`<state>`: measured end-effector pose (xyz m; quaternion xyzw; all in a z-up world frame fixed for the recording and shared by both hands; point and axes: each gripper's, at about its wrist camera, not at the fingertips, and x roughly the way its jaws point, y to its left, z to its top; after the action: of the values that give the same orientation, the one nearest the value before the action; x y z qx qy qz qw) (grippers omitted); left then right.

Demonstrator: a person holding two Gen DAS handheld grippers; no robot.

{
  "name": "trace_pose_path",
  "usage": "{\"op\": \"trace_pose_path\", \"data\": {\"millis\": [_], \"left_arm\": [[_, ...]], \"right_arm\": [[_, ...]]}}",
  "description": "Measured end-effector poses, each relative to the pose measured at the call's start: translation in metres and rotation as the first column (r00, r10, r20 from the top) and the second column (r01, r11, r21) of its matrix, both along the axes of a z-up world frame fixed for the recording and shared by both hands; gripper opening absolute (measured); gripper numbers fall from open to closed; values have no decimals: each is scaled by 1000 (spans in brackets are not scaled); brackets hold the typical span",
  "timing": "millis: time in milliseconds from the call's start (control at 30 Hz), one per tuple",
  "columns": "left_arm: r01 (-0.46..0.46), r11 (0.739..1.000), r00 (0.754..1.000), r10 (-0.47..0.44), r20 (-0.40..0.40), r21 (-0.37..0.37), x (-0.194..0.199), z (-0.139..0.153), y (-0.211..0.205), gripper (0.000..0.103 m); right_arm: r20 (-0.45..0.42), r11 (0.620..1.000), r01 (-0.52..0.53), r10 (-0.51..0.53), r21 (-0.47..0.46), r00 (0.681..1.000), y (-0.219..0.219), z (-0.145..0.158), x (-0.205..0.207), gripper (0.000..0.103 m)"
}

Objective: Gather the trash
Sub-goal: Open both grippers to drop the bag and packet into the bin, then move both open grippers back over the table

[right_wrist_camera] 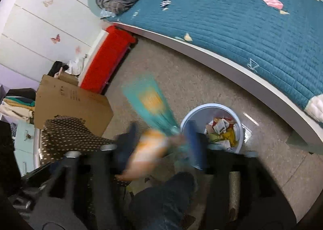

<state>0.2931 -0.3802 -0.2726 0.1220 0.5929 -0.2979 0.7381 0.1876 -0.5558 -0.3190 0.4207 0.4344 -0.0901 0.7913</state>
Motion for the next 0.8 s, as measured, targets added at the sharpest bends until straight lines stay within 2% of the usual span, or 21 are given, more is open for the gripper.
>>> {"op": "trace_pose_path", "data": {"millis": [67,100,167,233,333,467,633,800], "left_arm": [[6,1000,1000,-6,7,1,0,1,0,86],[7,1000,1000,-7,12,-1,-1,2,-1,86],[10,1000,1000,-10,27,2,-4,5,-1,86],[8,1000,999,-7,38,-22,-7,12,2,86],[8,998,998,-4,61,-59,-14,25,7,86],[29,992,992,-13,126,-125,-29,53,21,88],[19,981,982,17,186,-191,-42,89,45,90],[27,966,966,41,256,-257,-58,124,73,90]], "right_arm": [[-10,1000,8,-7,8,1000,-1,-2,-2,70],[-14,1000,12,-12,5,1000,-1,-2,-2,78],[-19,1000,21,-21,-5,1000,-2,0,-5,85],[-20,999,32,-33,-10,999,-2,3,-8,96],[-25,998,57,-58,-37,998,-2,11,-15,97],[16,995,72,-71,-67,997,2,37,-25,97],[84,987,83,-72,-138,994,15,87,-33,97],[150,980,52,-22,-193,988,40,134,-35,97]]}}
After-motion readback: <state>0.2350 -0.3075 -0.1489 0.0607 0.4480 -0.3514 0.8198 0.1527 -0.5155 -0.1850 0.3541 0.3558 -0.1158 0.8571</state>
